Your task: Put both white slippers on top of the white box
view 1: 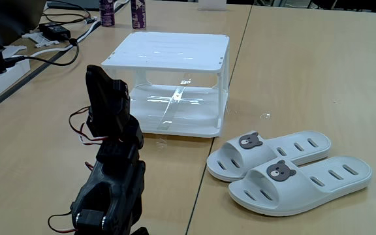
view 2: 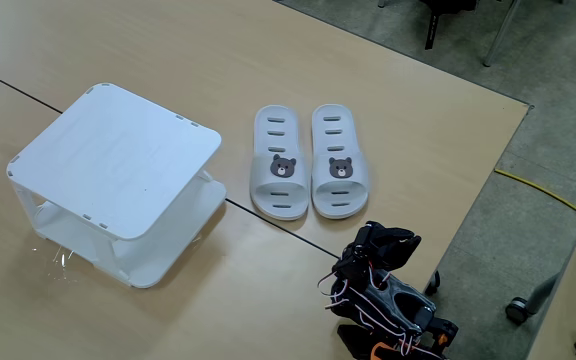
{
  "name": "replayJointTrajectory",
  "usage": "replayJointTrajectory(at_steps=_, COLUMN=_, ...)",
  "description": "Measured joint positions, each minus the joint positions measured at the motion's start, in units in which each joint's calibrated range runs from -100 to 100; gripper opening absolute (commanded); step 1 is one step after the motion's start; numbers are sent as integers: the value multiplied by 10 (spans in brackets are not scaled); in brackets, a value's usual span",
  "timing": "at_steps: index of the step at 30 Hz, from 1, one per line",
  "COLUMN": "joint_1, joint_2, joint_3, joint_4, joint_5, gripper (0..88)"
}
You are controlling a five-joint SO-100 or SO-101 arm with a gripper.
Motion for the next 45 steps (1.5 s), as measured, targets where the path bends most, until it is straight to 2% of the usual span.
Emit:
replayJointTrajectory(at_steps=40, joint_1=0, joint_2=0, joint_3=0, joint_4=0, joint_5=0, gripper=8)
replayJointTrajectory(at_steps=45, joint_1=0, joint_2=108, joint_3=4, joint_4=0, joint_5=0, gripper=8)
